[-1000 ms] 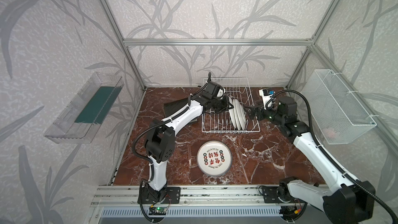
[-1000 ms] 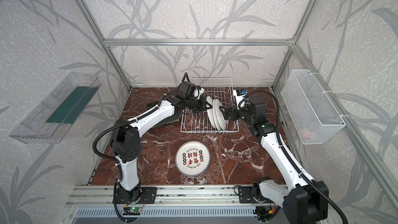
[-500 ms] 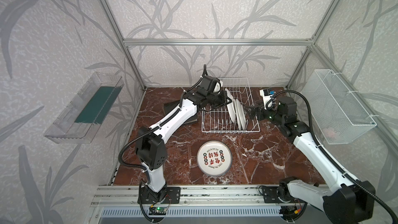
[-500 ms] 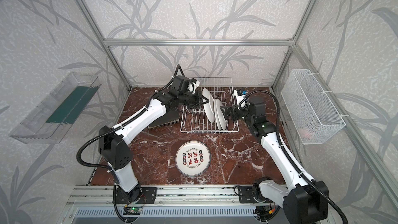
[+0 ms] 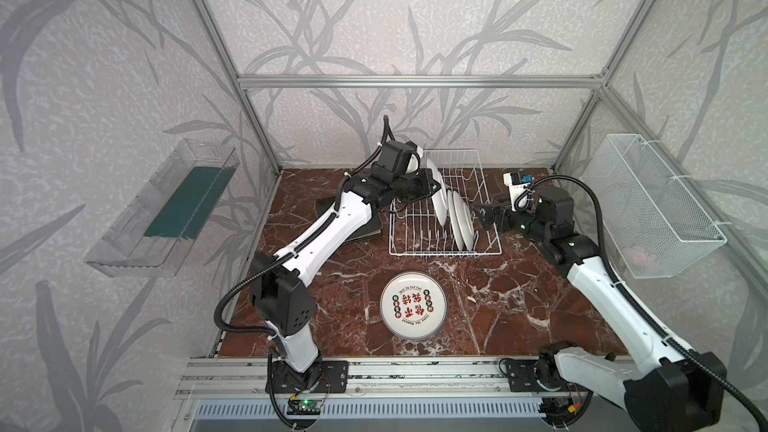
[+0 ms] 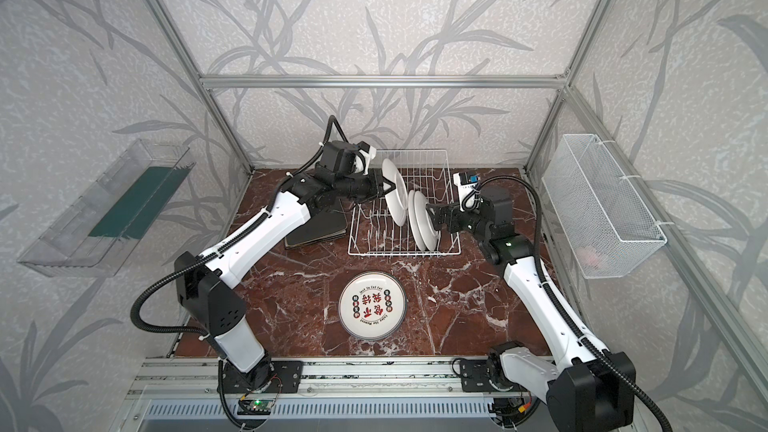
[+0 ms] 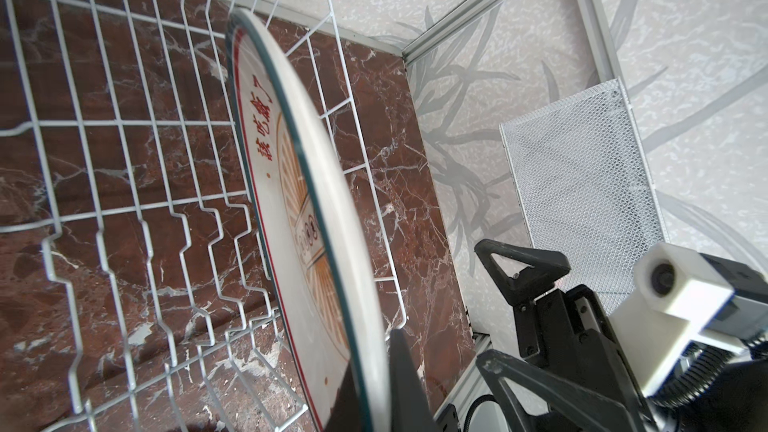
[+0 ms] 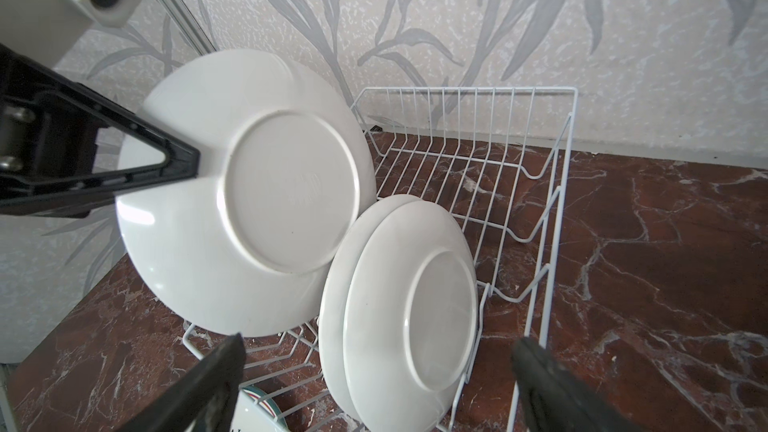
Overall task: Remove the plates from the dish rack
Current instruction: 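Lift the printed plate up out of the rack with the left gripper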
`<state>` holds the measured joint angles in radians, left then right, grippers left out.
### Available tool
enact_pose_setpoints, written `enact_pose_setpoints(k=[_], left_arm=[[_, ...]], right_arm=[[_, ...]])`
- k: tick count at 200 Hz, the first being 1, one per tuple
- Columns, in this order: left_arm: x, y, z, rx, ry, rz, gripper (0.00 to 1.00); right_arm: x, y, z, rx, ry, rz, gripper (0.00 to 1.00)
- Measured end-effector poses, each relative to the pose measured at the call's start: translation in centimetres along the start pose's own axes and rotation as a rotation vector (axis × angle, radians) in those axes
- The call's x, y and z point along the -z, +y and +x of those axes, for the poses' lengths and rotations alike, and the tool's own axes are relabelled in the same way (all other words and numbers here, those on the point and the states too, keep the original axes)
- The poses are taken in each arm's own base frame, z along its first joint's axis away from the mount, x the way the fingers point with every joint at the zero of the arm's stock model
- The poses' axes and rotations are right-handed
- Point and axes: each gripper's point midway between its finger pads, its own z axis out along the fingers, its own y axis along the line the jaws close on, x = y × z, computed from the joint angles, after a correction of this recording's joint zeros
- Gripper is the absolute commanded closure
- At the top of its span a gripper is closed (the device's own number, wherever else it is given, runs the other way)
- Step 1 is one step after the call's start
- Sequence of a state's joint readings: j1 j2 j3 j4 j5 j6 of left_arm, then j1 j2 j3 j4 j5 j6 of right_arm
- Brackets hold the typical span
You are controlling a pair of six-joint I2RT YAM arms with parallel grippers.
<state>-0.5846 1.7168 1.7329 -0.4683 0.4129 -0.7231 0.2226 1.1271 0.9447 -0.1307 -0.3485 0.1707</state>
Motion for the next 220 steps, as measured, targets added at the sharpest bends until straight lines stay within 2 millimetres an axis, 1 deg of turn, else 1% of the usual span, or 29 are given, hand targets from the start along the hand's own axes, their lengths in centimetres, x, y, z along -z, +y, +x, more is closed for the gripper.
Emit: enact_pose_setpoints(k=[43, 63, 83, 98, 115, 165, 196, 220], left_arm=[[3.9, -2.1, -1.7, -0.109, -0.100, 0.013, 1.00], [4.9, -2.5, -2.1, -0.182, -0.128, 0.003, 1.00], [5.5, -2.3, -2.1, -0.278, -0.138, -0.029, 1.00], [5.8, -1.8, -1.6, -0.366, -0.137, -0.054, 1.00], [6.3, -1.2, -0.5, -0.470, -0.125, -0.088, 1.00], [8.3, -0.2, 1.6, -0.746, -0.144, -0.163, 1.00], [9.6, 0.2, 2.2, -0.913, -0.198, -0.190, 1.00], [10.2, 0.6, 2.8, -1.049, -0.234, -0.204, 1.00]], right_arm=[[0.0, -0.1, 0.3, -0.031, 0.015, 0.004, 0.01], [0.1, -0.2, 0.4, -0.051, 0.019, 0.011, 0.01], [0.1, -0.2, 0.3, -0.067, 0.019, 0.013, 0.01], [0.2, -0.2, 0.1, -0.081, 0.016, 0.016, 0.01], [0.3, -0.2, -0.5, -0.090, 0.006, 0.017, 0.01], [0.3, 0.4, -2.0, -0.125, 0.014, -0.008, 0.01], [-0.2, 1.3, -2.7, -0.164, 0.039, -0.057, 0.01], [-0.6, 2.2, -3.0, -0.204, 0.066, -0.112, 0.01]])
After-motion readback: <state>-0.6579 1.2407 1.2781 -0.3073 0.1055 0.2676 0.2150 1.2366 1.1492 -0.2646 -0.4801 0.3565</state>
